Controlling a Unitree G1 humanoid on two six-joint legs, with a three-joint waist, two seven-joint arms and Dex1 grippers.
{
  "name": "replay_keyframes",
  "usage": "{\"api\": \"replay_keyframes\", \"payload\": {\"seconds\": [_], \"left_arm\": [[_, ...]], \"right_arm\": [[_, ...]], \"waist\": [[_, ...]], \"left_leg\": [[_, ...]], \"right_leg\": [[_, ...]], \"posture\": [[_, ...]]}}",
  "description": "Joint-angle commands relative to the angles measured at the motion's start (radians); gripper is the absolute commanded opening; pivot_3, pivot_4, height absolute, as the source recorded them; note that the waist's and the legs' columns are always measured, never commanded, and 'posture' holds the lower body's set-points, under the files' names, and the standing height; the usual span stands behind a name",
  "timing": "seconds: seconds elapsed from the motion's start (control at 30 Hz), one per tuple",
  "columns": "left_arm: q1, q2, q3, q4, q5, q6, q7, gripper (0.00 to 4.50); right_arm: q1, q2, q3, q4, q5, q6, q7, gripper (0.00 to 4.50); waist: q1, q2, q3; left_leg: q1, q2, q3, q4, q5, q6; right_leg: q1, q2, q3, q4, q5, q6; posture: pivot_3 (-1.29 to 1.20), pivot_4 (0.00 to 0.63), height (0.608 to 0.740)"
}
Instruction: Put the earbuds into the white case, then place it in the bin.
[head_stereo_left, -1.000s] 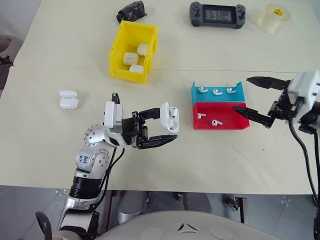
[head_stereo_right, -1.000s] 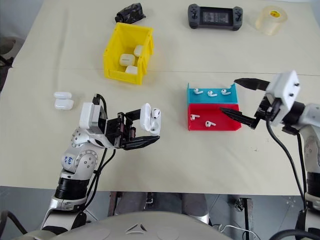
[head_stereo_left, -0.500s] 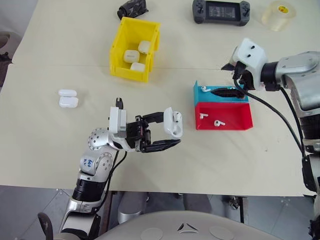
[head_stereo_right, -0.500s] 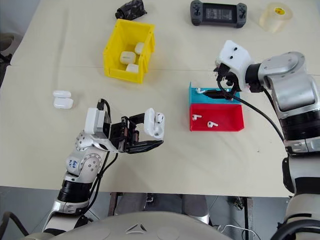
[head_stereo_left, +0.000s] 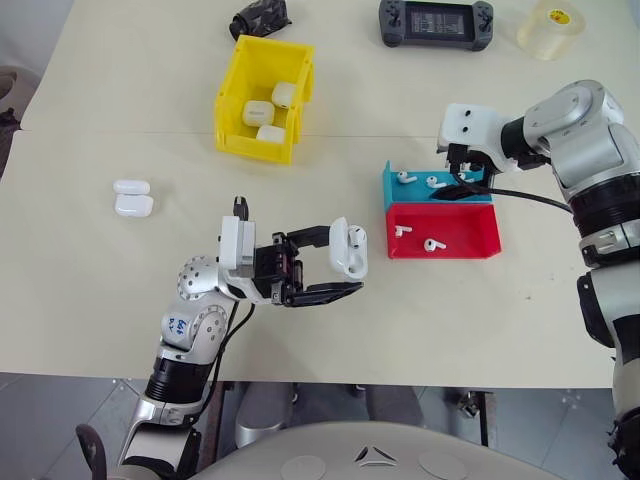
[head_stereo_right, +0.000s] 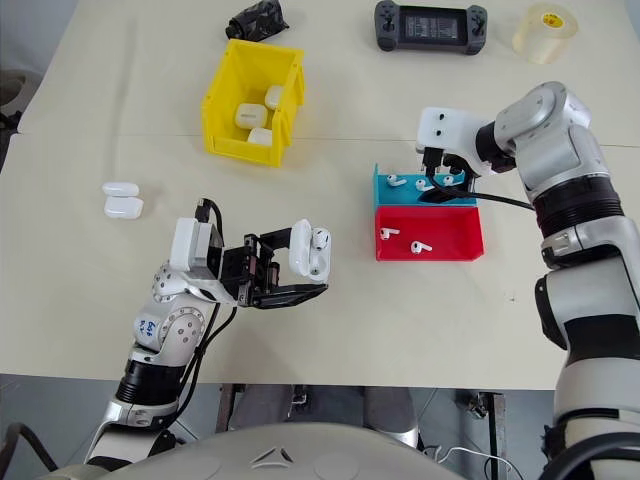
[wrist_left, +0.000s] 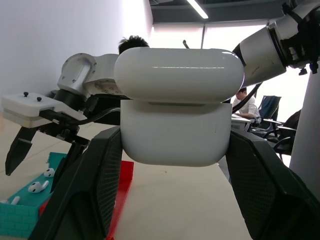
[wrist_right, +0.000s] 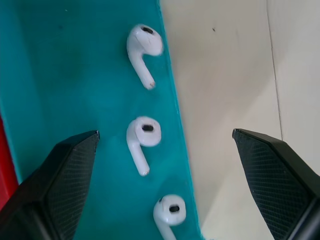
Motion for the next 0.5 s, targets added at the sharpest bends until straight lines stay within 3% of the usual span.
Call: {"api": "replay_keyframes", "payload": {"seconds": [0.03,0.2,0.5], "left_arm": [[0.001,0.001,-0.001,-0.028,-0.002,-0.019,-0.002,2.76],[0.002,0.004,0.000,-0.030,-0.002,-0.018,-0.001,2.76],[0.000,0.005,0.000,-0.032,-0.003,-0.017,0.001,2.76]], "right_arm": [[-0.023,0.006,-0.008,0.035,-0.032,-0.058,0.018,4.09],[-0.038,0.009,0.005,0.091,-0.080,-0.119,0.036,2.59],[-0.055,0.039,-0.015,0.139,-0.103,-0.148,0.033,2.59]], "waist": [[0.000,0.000,0.000],[-0.001,0.000,0.000],[-0.002,0.000,0.000]], "left_leg": [[0.000,0.000,0.000,0.000,0.000,0.000],[0.001,0.000,0.000,0.000,0.000,0.000],[0.001,0.000,0.000,0.000,0.001,-0.001]], "right_leg": [[0.000,0.000,0.000,0.000,0.000,0.000],[0.000,0.000,0.000,0.001,0.000,0.000],[0.000,0.000,0.000,0.001,0.000,0.000]], "posture": [[0.00,0.150,0.740],[0.00,0.150,0.740],[0.00,0.150,0.740]]}}
